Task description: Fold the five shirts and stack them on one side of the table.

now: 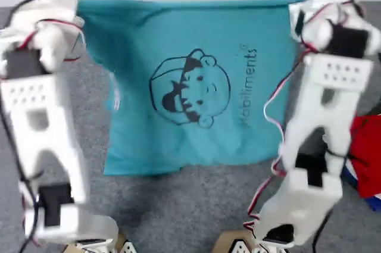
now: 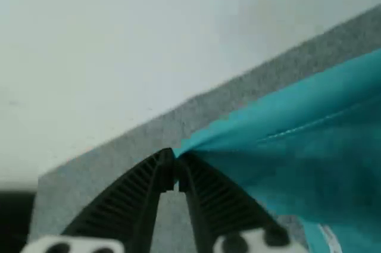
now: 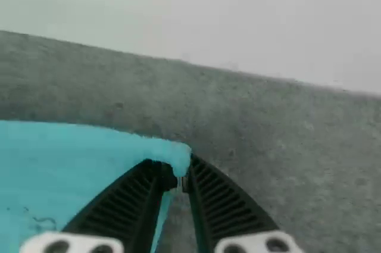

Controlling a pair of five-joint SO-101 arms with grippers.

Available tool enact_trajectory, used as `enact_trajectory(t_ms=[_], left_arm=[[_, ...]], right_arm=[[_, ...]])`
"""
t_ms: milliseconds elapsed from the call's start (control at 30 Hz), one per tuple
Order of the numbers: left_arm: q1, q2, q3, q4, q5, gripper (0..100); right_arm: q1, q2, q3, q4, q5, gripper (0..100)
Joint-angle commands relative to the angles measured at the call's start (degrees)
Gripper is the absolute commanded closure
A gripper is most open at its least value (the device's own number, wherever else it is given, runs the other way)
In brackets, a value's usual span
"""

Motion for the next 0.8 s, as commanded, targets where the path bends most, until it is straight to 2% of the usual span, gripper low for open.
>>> enact_trajectory(t_ms=[0,133,333,567,767], left_arm=[[0.79,9.41,-2.33,-6.33,-0.26,100],[1.76,18.99,-9.80,-10.29,-0.26,100],[3.43,29.89,-24.40,-9.05,-0.18,100],[4.40,37.54,-35.47,7.30,-0.44,100],[4.04,42.20,-37.85,18.99,-0.44,100]], right_arm=[[0.22,6.64,-0.26,-8.13,-0.88,98.8],[0.22,12.00,-0.53,-12.18,-0.88,98.8],[-0.13,13.32,-0.53,-13.76,-0.88,98.8],[-3.74,14.11,0.97,-8.22,-0.88,98.9],[-10.51,19.12,1.14,0.48,-0.44,98.8]])
